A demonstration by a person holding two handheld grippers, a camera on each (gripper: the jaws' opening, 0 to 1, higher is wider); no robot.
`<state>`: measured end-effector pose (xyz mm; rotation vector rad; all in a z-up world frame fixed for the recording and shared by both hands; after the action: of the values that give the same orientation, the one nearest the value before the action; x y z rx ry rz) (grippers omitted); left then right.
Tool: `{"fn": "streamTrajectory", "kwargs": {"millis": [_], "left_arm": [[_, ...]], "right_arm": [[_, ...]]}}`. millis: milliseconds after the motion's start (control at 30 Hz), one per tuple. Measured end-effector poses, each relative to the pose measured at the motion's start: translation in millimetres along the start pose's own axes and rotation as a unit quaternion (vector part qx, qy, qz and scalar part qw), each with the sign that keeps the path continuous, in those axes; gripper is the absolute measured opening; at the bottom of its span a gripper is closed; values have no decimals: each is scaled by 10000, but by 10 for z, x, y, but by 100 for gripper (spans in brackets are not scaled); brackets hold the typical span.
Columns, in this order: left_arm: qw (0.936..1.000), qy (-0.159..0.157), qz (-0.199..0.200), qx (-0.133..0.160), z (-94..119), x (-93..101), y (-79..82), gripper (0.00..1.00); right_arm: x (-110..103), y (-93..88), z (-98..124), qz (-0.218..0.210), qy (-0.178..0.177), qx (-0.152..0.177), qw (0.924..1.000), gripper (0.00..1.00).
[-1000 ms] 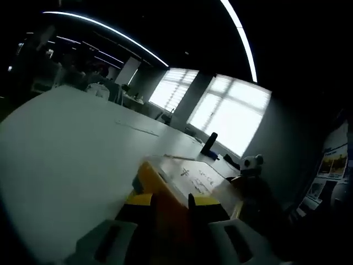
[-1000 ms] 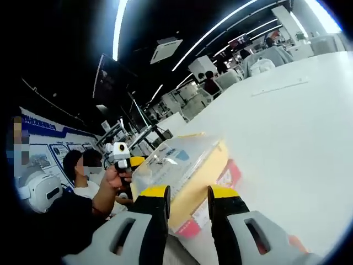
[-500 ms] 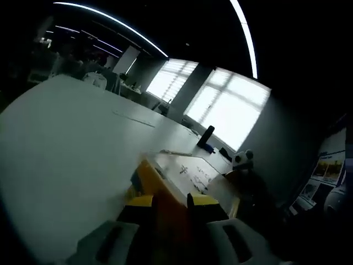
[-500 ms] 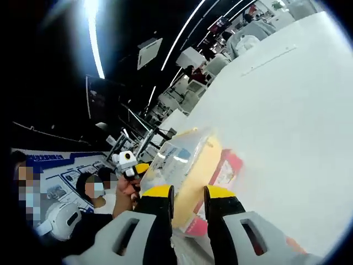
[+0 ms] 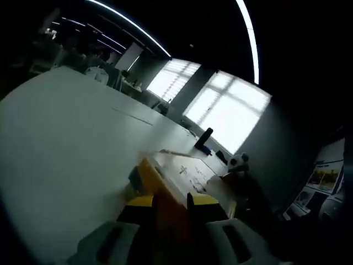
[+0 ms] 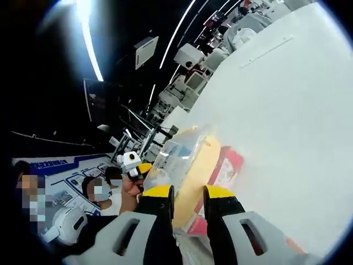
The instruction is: Arrange the small medicine boxes into an aligned row inside the storage area until every box is upright, visible, and separated from the surrounding clutter.
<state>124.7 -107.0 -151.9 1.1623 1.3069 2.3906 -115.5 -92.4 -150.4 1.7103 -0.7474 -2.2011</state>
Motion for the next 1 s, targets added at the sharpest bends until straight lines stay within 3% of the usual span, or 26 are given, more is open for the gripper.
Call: {"fn": "streamTrajectory", "kwargs": {"millis": [33,200,233,333,467,567,767,1000], "left_arm": [[10000,-1,-5,-5,-6,-3,2,20],[10000,-39,17,9,22,45,-35,20],[9999,-44,-17,94,9,36,-9,20],[9999,-67,37,67,26,46,-14,20],[10000,-11,-16,52,44,70,-13,20],[10000,-16,-17,25,55,75,-16,20],[10000,-60,18,63,53,43,8,20],[9999,-104,74,97,31,17,28,20]], "right_arm": [[81,144,132,-130,104,-11,9999,19],[199,143,144,-117,171,-122,9997,18],[119,51,40,-294,389,-81,9988,18],[130,-78,-28,-306,471,19,9984,17],[201,59,81,-307,554,125,9979,17],[64,-118,-56,-305,571,169,9978,17],[127,33,72,-266,629,240,9974,17],[-10,-122,-95,-139,562,230,9981,17]]}}
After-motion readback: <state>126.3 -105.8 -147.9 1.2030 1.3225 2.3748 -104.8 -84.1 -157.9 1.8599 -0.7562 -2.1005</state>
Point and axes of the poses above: the point that each gripper's makers call its tool centre point, and the gripper's own axes: z roughly backward along the fingers, x roughly to its right, y roughly out of its top, the point moved 1 cm from there along z, roughly backward along the fingers, and after that the axes turned 6 degrees about y, right-handed, at the moved point
